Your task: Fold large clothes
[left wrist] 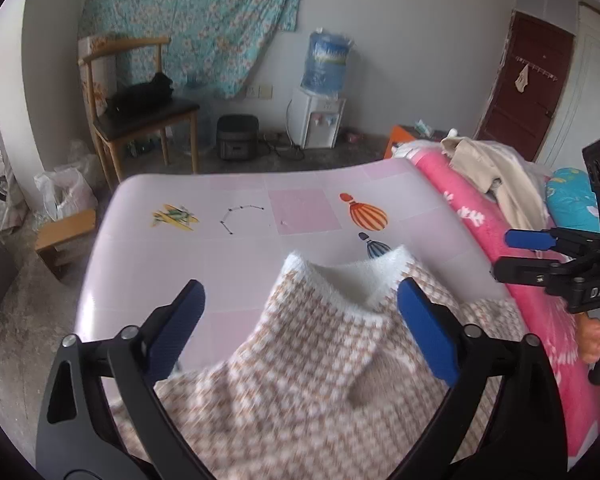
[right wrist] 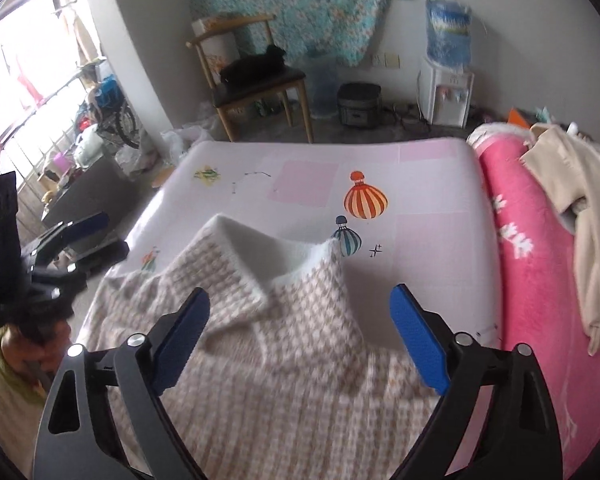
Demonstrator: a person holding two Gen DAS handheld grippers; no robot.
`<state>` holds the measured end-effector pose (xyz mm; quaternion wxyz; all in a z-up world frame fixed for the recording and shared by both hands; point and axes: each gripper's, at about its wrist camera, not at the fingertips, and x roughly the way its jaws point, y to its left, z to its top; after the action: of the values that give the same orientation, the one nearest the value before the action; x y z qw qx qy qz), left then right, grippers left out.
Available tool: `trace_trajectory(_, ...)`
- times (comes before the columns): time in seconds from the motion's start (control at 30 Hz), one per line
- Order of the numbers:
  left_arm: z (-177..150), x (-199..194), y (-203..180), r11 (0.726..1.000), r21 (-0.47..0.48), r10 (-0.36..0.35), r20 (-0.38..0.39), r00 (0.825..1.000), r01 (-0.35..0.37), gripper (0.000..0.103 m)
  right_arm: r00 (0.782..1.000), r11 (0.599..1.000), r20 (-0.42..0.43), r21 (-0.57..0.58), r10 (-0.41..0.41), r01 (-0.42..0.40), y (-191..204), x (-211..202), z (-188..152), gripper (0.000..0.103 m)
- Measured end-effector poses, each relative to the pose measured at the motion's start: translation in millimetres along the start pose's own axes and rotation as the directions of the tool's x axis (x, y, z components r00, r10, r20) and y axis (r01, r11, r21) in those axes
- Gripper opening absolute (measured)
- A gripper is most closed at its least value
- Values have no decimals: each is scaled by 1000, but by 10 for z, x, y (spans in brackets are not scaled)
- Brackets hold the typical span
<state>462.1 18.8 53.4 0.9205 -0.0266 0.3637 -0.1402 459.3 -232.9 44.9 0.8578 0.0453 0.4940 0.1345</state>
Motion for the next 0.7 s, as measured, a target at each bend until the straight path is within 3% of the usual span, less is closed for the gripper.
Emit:
trace_trajectory(0.17, 55, 744, -10, 999, -10, 36, -92, 995, -37, 83, 995, 997, -99, 83, 3, 5, -190, 731, 177, 71)
trace_trajectory(0.33, 65, 1161, 92, 997, -59, 31, -153, 988, -40, 69, 988, 992, -155, 124, 6, 13, -332, 1176, 207, 59)
trace_trajectory(0.4, 43, 1296, 128, 996, -81, 30, -190, 981, -46, 57, 983, 991, -183, 133, 4, 21, -389, 1294, 188, 50)
trace_trajectory(0.57, -3, 1390, 233, 989, -149, -26, -227, 974, -8, 27, 979, 993, -198, 115, 35, -13, -383, 1334, 147, 18)
trace_trajectory(0.7, 2, 1230, 94, 994, -110, -11, -207, 978, -12, 12, 987, 999, -159, 23, -22, 26, -173, 1127, 159, 13)
